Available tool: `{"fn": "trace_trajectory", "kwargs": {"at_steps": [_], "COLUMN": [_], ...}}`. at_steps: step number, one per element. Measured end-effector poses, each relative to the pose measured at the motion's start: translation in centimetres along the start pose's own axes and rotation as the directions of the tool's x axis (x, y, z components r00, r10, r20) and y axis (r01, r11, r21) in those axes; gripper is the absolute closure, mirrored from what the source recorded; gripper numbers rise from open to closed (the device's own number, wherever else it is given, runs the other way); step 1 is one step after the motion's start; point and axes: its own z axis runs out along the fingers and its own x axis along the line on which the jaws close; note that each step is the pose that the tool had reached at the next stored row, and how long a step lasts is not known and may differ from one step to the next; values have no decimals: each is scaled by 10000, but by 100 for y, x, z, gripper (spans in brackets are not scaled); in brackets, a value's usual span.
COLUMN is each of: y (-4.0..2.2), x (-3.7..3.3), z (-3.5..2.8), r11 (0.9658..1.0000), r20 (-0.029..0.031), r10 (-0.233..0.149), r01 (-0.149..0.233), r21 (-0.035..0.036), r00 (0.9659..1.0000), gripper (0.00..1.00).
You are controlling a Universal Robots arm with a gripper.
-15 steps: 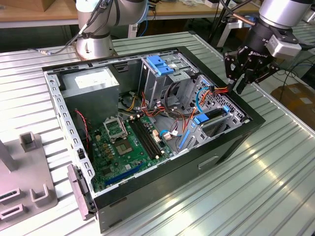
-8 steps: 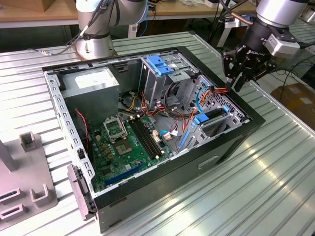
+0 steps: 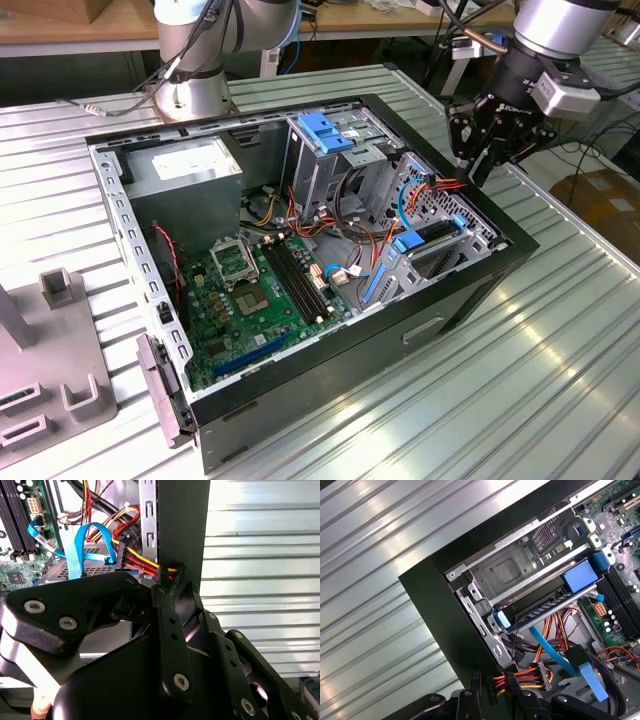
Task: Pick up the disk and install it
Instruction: 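Insert the first disk wire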
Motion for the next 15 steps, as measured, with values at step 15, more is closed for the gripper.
{"fn": "trace_trajectory", "kwargs": {"at_steps": [15], "y": [-6], "x": [-1], "z": [28], "r11": [9965], "r20": [-85], "r10": [-839], "r01": [839], "r21": [-6], "r00": [9964], "gripper": [67]}}
